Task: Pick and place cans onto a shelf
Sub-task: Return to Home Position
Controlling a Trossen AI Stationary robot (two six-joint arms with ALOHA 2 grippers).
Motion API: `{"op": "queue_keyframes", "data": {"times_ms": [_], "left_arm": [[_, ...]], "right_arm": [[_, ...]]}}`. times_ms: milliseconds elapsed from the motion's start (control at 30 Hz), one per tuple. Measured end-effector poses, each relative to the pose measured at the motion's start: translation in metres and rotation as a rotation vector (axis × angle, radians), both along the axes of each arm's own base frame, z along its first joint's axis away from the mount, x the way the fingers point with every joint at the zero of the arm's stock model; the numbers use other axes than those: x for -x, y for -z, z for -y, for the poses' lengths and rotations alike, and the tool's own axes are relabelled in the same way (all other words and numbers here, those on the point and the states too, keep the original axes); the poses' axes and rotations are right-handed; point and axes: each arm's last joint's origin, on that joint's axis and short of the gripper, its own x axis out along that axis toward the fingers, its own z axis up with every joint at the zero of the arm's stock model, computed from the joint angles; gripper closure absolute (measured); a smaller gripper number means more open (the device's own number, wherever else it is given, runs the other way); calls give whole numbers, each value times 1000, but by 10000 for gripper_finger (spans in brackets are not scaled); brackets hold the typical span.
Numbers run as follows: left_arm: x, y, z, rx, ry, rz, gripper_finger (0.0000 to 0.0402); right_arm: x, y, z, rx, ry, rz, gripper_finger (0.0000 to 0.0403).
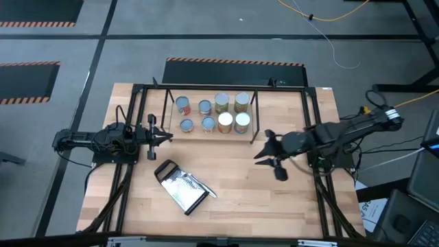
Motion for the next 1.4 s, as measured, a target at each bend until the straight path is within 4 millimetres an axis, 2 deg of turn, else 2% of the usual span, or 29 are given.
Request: {"op": "queue_keyframes", "data": {"times_ms": [200,367,467,600,867,1033,1233,1400], "left_arm": [[0,0,-1,4,-24,1,395],[0,0,-1,4,-24,2,400],[0,0,-1,4,-24,2,395],[0,0,-1,4,-24,2,386],[0,0,-1,4,-24,2,382],[0,0,-1,4,-24,2,391],[0,0,-1,4,-24,2,400],[0,0,-1,4,-24,2,395]], "right_arm": [[43,-34,13,-10,-24,139,304],[77,-50,24,53,-74,243,304],[92,-53,29,114,-111,309,304],[103,-39,32,138,-124,344,304],[106,19,33,122,-111,460,304],[111,48,37,152,-34,539,304],[118,64,44,266,95,649,304],[124,74,48,252,133,705,304]]}}
